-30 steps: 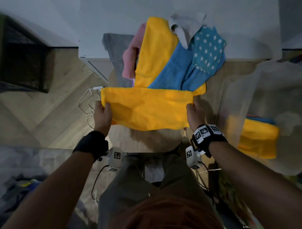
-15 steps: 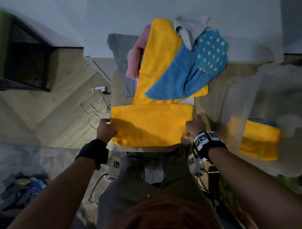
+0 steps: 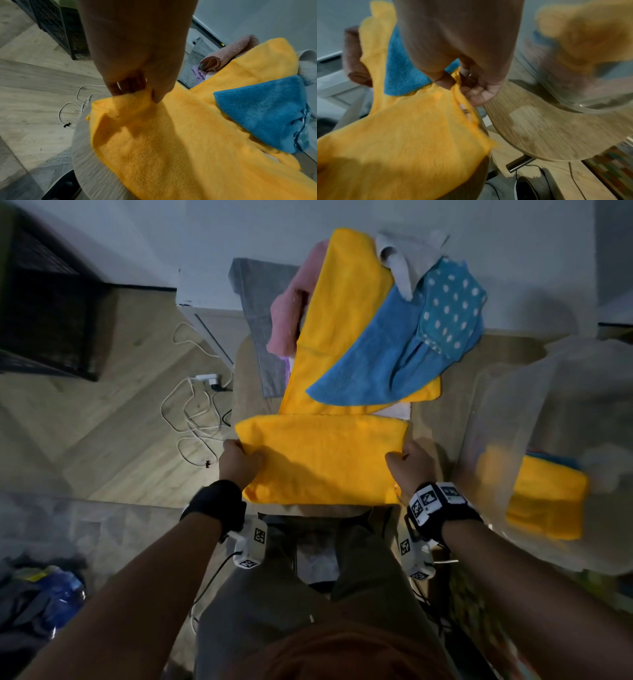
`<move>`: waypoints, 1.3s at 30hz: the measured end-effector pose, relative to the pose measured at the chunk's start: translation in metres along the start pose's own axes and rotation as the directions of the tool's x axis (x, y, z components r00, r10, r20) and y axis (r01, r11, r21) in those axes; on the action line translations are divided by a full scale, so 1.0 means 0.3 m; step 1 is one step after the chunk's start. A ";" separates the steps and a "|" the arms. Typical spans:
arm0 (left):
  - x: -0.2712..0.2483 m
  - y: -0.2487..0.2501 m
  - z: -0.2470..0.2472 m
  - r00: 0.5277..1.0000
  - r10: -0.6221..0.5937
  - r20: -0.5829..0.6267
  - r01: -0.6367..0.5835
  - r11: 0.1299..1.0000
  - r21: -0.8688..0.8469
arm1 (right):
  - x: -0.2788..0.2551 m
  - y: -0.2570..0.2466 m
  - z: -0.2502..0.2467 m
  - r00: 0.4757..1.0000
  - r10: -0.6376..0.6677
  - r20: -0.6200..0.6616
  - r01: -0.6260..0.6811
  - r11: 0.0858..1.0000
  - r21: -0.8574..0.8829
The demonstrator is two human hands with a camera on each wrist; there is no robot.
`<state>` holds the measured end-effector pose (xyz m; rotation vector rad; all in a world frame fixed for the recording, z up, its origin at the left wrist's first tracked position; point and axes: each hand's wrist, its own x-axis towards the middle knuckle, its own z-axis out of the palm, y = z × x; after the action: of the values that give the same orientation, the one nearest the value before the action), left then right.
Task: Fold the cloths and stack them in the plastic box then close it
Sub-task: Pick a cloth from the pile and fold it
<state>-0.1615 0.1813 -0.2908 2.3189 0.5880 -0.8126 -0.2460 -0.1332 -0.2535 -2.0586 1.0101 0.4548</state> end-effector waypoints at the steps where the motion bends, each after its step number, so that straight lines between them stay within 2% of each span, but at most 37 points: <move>1: -0.008 0.008 -0.002 1.000 0.015 0.003 -0.015 1.000 0.024 | -0.018 -0.010 0.007 0.998 -0.047 0.029 0.047 0.999 0.007; 3: -0.009 0.014 -0.004 0.998 0.056 0.005 -0.056 0.998 0.021 | -0.044 -0.046 0.024 0.985 -0.134 0.104 0.134 0.991 0.003; 6: -0.026 0.020 -0.023 0.996 0.094 -0.003 -0.094 0.992 -0.081 | -0.071 -0.118 0.069 0.948 -0.242 0.206 0.258 0.965 -0.055; 10: -0.038 0.014 -0.037 0.994 0.112 -0.017 -0.113 0.979 -0.167 | -0.092 -0.182 0.174 0.886 -0.266 0.381 0.344 0.927 -0.152; 12: -0.038 0.012 -0.041 0.994 0.107 -0.014 -0.107 0.970 -0.217 | -0.096 -0.197 0.206 0.870 -0.253 0.423 0.362 0.910 -0.200; 14: -0.046 0.013 -0.045 0.993 0.117 -0.005 -0.115 0.964 -0.242 | -0.096 -0.207 0.216 0.881 -0.253 0.399 0.360 0.907 -0.220; 18: -0.058 0.015 -0.046 0.985 0.172 0.014 -0.163 0.954 -0.252 | -0.077 -0.177 0.214 0.905 -0.348 0.245 0.384 0.916 -0.115; 22: -0.066 0.035 -0.041 0.978 0.207 0.035 -0.192 0.949 -0.250 | -0.049 -0.145 0.204 0.887 -0.437 0.152 0.454 0.885 -0.105; 24: -0.064 0.040 -0.041 0.976 0.216 0.034 -0.203 0.952 -0.230 | -0.038 -0.141 0.204 0.875 -0.442 0.200 0.472 0.870 -0.141; 26: -0.065 0.040 -0.039 0.975 0.219 0.019 -0.211 0.957 -0.199 | -0.039 -0.144 0.219 0.837 -0.430 0.337 0.513 0.832 -0.211; 28: -0.075 0.045 -0.037 0.974 0.224 -0.001 -0.221 0.959 -0.179 | -0.039 -0.144 0.248 0.802 -0.423 0.422 0.557 0.785 -0.271; 30: -0.096 0.054 -0.036 0.970 0.245 -0.004 -0.242 0.955 -0.171 | -0.046 -0.162 0.266 0.790 -0.427 0.440 0.586 0.734 -0.342; 33: -0.136 0.075 -0.038 0.951 0.308 0.021 -0.301 0.938 -0.171 | -0.044 -0.178 0.271 0.780 -0.489 0.389 0.623 0.664 -0.414; 35: -0.153 0.096 -0.032 0.932 0.359 0.042 -0.349 0.924 -0.154 | -0.047 -0.188 0.266 0.817 -0.469 0.336 0.573 0.726 -0.380; 39: -0.173 0.163 0.015 0.885 0.452 0.111 -0.441 0.891 -0.107 | -0.063 -0.216 0.232 0.897 -0.326 0.297 0.395 0.894 -0.212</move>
<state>-0.1723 0.1328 -0.2397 2.1807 0.0144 -0.6967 -0.2054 -0.0450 -0.2541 -2.2922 0.4084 0.6643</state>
